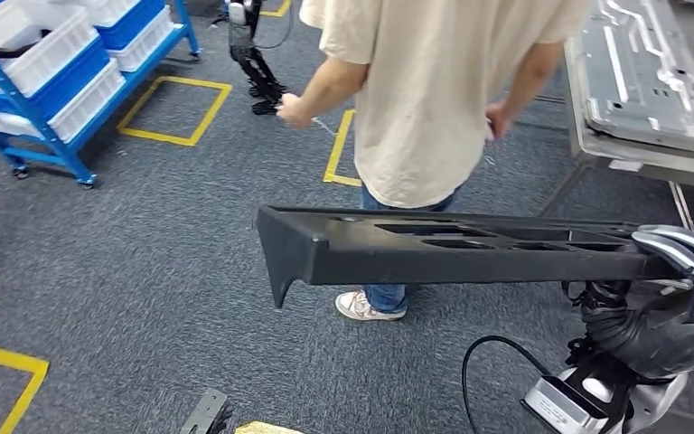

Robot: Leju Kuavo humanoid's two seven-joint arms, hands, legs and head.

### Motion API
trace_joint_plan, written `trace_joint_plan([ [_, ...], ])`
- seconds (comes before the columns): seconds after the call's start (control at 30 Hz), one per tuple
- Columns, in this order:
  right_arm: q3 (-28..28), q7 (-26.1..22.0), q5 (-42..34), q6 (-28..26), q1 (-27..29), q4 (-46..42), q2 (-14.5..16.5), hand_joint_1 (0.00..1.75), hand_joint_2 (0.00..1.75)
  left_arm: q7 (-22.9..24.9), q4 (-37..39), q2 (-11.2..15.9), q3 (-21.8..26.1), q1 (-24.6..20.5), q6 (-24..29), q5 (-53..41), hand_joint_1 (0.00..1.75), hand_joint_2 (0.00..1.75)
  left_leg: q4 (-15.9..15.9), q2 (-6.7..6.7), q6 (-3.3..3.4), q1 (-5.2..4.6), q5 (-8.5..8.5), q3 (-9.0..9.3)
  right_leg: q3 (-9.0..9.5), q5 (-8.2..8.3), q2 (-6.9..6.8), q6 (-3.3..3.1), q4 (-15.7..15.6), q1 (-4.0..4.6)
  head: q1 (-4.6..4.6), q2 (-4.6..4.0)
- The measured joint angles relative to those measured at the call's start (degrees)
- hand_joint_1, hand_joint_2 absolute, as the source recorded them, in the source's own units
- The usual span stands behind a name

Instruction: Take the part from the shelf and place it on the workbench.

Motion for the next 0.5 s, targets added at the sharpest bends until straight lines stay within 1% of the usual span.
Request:
trace_joint_plan([
  [0.03, 0.0, 0.0, 0.0, 0.0, 0.0, 0.0, -0.02, 1.75, 1.75, 0.0, 0.0, -0.01, -0.01, -0.01, 0.0, -0.01, 0.0, 1.75, 0.12, 0.78, -0.05, 0.0, -0.07, -0.07, 0.8, 0.89, -0.21, 0.11, -0.85, -0.04, 0.01, 0.0],
  [0.07, 0.0, 0.0, 0.01, 0.0, 0.0, 0.0, -0.03, 1.75, 1.75, 0.0, 0.0, -0.03, -0.04, -0.05, -0.01, -0.01, 0.0, 1.75, 0.3, 1.44, -0.17, 0.01, -0.2, -0.09, 2.68, 2.55, -0.64, 0.14, -3.82, -0.06, 0.02, 0.0],
  [0.1, 0.0, 0.0, 0.02, 0.0, -0.03, 0.0, -0.05, 1.75, 1.75, 0.0, 0.0, -0.05, -0.08, -0.09, -0.03, -0.02, 0.0, 1.75, 0.56, 2.04, -0.35, 0.01, -0.39, -0.09, 4.95, 4.0, -1.62, 0.08, -7.76, -0.03, 0.01, 0.0],
  [0.13, 0.0, 0.0, 0.02, 0.0, -0.05, -0.01, -0.06, 1.75, 1.75, -0.01, 0.0, -0.08, -0.13, -0.13, -0.05, -0.02, 0.0, 1.75, 0.9, 2.6, -0.62, -0.14, -0.63, -0.12, 6.84, 5.07, -2.77, -0.17, -11.14, 0.12, 0.01, 0.0],
  [0.17, 0.0, 0.0, 0.02, -0.01, -0.08, -0.02, -0.07, 1.75, 1.75, -0.02, 0.0, -0.09, -0.16, -0.16, -0.09, -0.01, 0.0, 1.75, 1.16, 3.08, -0.9, -0.25, -0.85, -0.15, 8.01, 5.56, -3.56, -0.51, -13.35, 0.3, -0.01, 0.0],
  [0.2, 0.0, 0.0, 0.02, -0.01, -0.1, -0.03, -0.07, 1.75, 1.75, -0.04, 0.0, -0.09, -0.19, -0.17, -0.11, 0.0, 0.0, 1.75, 1.37, 3.54, -1.18, -0.38, -1.01, -0.14, 8.38, 5.54, -3.97, -0.88, -14.3, 0.51, -0.01, 0.0],
  [0.23, 0.0, 0.0, 0.03, -0.02, -0.08, -0.04, -0.08, 1.75, 1.75, -0.07, 0.0, -0.08, -0.2, -0.19, -0.14, 0.03, 0.0, 1.75, 1.42, 4.04, -1.45, -0.49, -1.09, -0.08, 8.26, 5.57, -3.67, -1.23, -14.27, 0.68, -0.01, 0.0],
  [0.27, 0.0, 0.0, 0.04, -0.02, -0.07, -0.07, -0.08, 1.75, 1.75, -0.11, 0.0, -0.08, -0.21, -0.21, -0.16, 0.07, 0.0, 1.75, 1.41, 4.47, -1.72, -0.45, -1.17, 0.02, 8.16, 5.65, -2.98, -1.53, -14.3, 0.61, -0.01, 0.0],
  [0.3, 0.0, 0.0, 0.06, -0.02, -0.02, -0.11, -0.09, 1.75, 1.75, -0.18, 0.0, -0.08, -0.21, -0.27, -0.19, 0.14, 0.0, 1.75, 1.62, 4.19, -2.06, -0.34, -1.47, 0.04, 8.11, 5.8, -2.41, -1.83, -14.44, 0.49, -0.01, 0.0],
  [0.33, 0.0, 0.0, 0.07, -0.02, 0.0, -0.2, -0.1, 1.75, 1.75, -0.3, 0.0, -0.07, -0.21, -0.33, -0.22, 0.28, 0.0, 1.75, 2.49, 3.19, -2.4, -0.2, -2.32, -0.25, 8.08, 5.97, -1.83, -2.16, -14.56, 0.32, -0.02, 0.0],
  [0.37, 0.0, 0.0, 0.08, -0.02, 0.01, -0.29, -0.1, 1.75, 1.75, -0.43, 0.0, -0.06, -0.21, -0.36, -0.26, 0.46, 0.0, 1.75, 4.44, 1.77, -2.72, -0.03, -3.75, -1.01, 8.07, 6.14, -1.29, -2.48, -14.68, 0.13, -0.03, 0.0],
  [0.4, 0.0, 0.0, 0.08, -0.02, 0.02, -0.37, -0.11, 1.75, 1.75, -0.56, 0.0, -0.05, -0.21, -0.32, -0.29, 0.63, 0.0, 1.75, 7.53, 0.19, -2.98, 0.13, -5.63, -2.32, 8.01, 6.24, -0.75, -2.7, -14.7, 0.07, -0.04, 0.0],
  [0.43, 0.0, 0.0, 0.08, -0.01, 0.01, -0.42, -0.11, 1.75, 1.75, -0.67, 0.0, -0.04, -0.21, -0.22, -0.31, 0.79, 0.0, 1.75, 11.41, -0.81, -3.14, 0.2, -7.58, -4.03, 7.92, 6.31, -0.11, -2.85, -14.68, 0.07, -0.04, 0.0],
  [0.47, 0.0, 0.0, 0.08, -0.01, 0.05, -0.44, -0.11, 1.75, 1.75, -0.74, 0.0, -0.03, -0.21, -0.08, -0.33, 0.87, 0.0, 1.75, 14.96, -1.22, -3.23, 0.23, -8.92, -5.64, 7.84, 6.35, 0.57, -2.93, -14.63, 0.1, -0.04, 0.0],
  [0.5, 0.0, 0.0, 0.08, 0.0, 0.1, -0.44, -0.11, 1.75, 1.75, -0.8, 0.0, -0.02, -0.21, 0.02, -0.34, 0.91, 0.0, 1.75, 17.21, -1.37, -3.25, 0.24, -9.31, -6.71, 7.78, 6.37, 1.32, -2.96, -14.56, 0.14, -0.04, 0.0],
])
